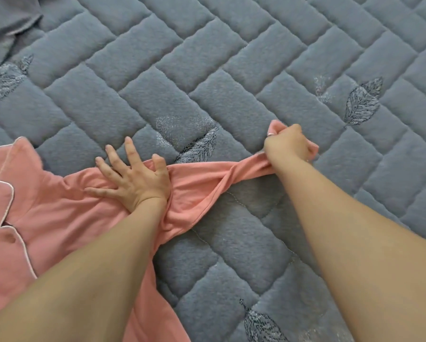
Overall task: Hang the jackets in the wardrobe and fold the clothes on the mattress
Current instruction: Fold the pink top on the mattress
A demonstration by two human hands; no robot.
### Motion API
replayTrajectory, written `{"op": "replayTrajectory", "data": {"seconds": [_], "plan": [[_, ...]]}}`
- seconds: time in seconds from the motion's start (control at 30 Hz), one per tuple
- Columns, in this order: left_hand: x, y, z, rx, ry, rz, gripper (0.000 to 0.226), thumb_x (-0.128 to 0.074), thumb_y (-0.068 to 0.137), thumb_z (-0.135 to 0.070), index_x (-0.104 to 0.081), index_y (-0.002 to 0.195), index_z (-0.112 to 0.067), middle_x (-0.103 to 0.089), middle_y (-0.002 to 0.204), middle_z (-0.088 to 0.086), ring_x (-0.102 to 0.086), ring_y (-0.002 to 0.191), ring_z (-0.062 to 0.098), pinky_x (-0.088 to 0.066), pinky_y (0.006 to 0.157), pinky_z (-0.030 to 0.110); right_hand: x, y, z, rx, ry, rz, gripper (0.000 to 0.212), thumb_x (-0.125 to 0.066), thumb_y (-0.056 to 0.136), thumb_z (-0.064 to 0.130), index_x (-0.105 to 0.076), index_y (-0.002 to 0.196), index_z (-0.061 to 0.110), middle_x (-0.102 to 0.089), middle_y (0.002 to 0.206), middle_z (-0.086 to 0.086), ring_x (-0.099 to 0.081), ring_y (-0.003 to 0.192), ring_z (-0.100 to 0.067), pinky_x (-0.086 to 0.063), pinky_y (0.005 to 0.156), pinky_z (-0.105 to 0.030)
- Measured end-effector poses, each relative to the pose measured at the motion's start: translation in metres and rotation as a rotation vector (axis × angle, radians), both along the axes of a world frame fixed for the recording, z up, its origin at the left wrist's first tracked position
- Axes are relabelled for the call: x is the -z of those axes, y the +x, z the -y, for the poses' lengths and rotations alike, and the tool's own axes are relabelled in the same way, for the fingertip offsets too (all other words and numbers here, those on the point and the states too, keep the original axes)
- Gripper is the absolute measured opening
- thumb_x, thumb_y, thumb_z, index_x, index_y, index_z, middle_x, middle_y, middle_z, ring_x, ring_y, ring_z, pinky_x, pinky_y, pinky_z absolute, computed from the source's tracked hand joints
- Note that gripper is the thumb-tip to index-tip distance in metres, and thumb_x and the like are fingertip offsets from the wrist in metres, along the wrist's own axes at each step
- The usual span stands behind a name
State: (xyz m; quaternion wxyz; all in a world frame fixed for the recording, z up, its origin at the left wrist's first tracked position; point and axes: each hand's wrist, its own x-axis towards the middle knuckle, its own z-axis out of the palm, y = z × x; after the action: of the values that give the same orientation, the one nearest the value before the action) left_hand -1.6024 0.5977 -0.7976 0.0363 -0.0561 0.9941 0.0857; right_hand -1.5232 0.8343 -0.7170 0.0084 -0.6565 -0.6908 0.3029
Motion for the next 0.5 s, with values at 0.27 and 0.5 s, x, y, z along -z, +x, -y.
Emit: {"op": "replayTrajectory", "data": {"seconds": [0.27, 0.5], "plan": [[0.002, 0.000, 0.001, -0.011, 0.011, -0.025, 0.070, -0.029, 0.086, -0.059, -0.024, 0.153, -0.038, -0.017, 0.164, 0.006, -0.006, 0.151, 0.032, 0.004, 0.106, 0.079, -0.013, 0.042, -0.041, 0.499, -0.358, -0.741, 0.042, -0.041, 0.104, 0.029, -0.050, 0.136, 0.003, -0.059, 0.119, -0.009, -0.058, 0.092, -0.019, -0.051, 0.078, -0.031], [0.002, -0.001, -0.001, -0.019, -0.018, -0.020, 0.071, -0.029, 0.085, -0.060, -0.025, 0.152, -0.039, -0.019, 0.164, 0.005, -0.008, 0.151, 0.031, 0.003, 0.106, 0.079, 0.000, 0.045, 0.020, -0.065, 0.685, -0.368, 0.058, -0.056, 0.077, 0.010, -0.050, 0.135, 0.001, -0.044, 0.139, -0.022, -0.046, 0.126, -0.037, -0.030, 0.104, -0.041]]}}
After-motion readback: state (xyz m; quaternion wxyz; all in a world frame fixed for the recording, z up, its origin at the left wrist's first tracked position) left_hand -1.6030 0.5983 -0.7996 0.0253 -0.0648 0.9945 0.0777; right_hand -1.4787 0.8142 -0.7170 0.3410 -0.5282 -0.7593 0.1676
